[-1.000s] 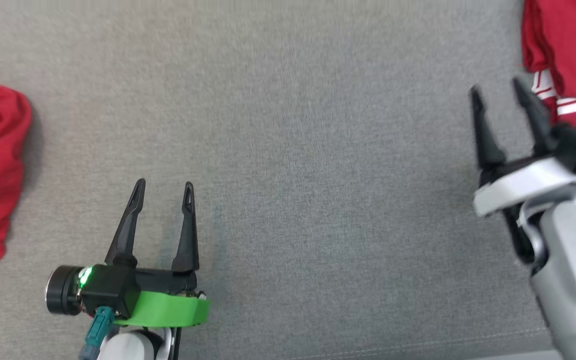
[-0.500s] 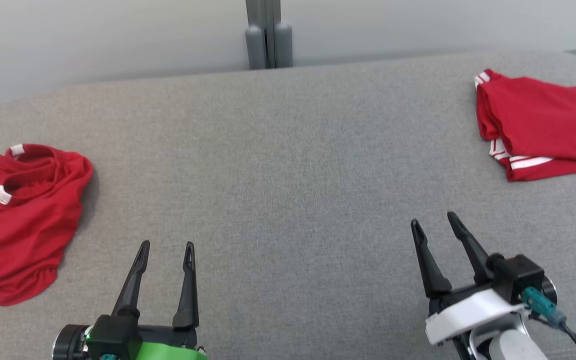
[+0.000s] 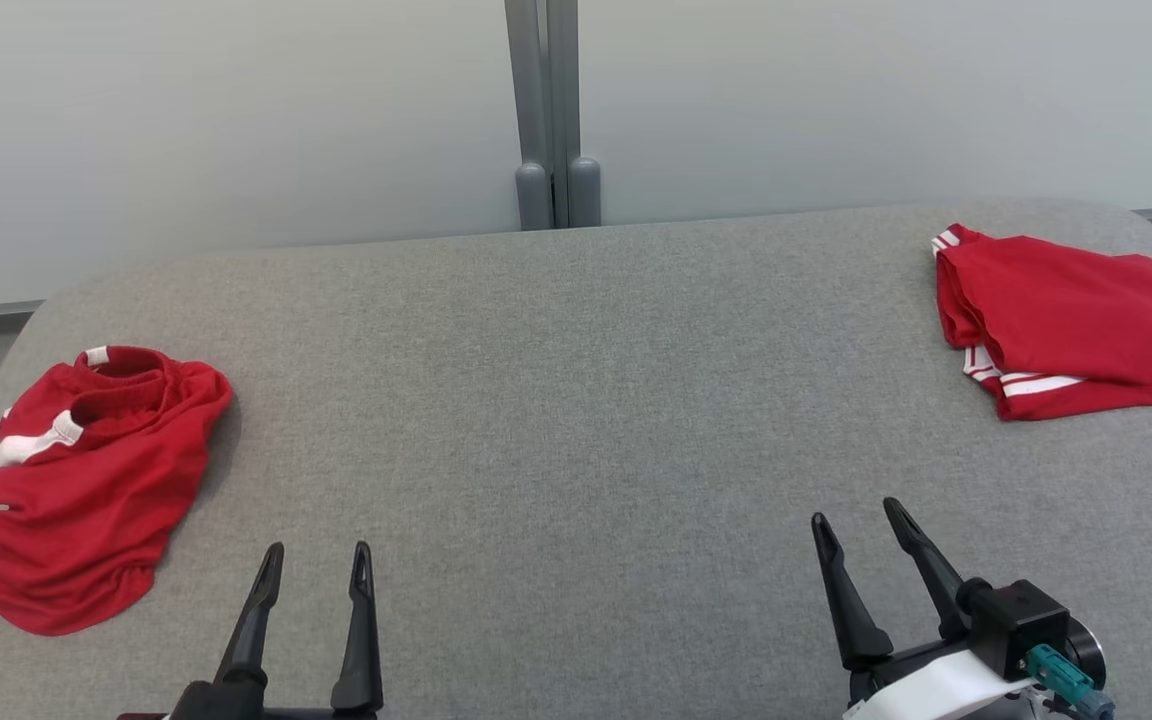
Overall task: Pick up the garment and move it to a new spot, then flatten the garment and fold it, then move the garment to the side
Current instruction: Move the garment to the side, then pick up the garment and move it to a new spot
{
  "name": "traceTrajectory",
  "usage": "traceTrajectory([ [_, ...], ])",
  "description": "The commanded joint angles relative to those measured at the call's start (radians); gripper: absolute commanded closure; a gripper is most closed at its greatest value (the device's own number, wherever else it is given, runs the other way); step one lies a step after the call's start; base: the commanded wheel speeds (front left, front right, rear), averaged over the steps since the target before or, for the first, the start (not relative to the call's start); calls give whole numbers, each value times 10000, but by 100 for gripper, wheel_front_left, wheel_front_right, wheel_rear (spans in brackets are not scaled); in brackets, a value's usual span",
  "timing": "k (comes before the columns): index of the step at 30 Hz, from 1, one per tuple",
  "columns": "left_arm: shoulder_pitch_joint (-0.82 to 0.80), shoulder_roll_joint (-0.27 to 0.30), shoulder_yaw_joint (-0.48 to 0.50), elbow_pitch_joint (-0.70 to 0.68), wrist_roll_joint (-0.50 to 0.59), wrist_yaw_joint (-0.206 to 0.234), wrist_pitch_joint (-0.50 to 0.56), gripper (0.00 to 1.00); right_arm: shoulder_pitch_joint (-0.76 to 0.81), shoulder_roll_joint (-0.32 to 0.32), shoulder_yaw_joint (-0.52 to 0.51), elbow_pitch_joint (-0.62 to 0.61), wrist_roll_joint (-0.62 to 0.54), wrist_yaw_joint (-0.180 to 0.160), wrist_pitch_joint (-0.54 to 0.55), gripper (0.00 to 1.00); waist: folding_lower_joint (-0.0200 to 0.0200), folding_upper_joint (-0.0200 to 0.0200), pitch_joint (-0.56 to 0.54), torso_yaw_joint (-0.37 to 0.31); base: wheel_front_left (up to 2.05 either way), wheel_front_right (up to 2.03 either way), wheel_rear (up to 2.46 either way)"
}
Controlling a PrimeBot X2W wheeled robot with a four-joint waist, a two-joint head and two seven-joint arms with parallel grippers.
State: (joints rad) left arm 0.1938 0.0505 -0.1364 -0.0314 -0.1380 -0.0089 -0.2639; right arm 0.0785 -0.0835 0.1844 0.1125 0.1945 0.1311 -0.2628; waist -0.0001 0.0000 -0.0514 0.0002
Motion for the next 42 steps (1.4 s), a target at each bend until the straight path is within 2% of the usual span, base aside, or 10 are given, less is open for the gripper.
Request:
traceTrajectory([
  [1,80,7,25,49,-69,34,0,0,121,24,16,7,-58,-8,-25,0,1,0,-42,37,0,0,0],
  [23,-98,6,-77,194,19,12,0,0,233,13,50,54,-72,-8,-26,0,1,0,7,304,0,0,0],
  [29,-162,7,-139,105,61,112,0,0,288,24,206,22,-42,-8,-26,0,1,0,106,1057,0,0,0],
  [42,-203,8,-223,-72,-144,149,0,0,210,11,441,6,86,-8,-26,0,1,0,358,3436,0,0,0],
])
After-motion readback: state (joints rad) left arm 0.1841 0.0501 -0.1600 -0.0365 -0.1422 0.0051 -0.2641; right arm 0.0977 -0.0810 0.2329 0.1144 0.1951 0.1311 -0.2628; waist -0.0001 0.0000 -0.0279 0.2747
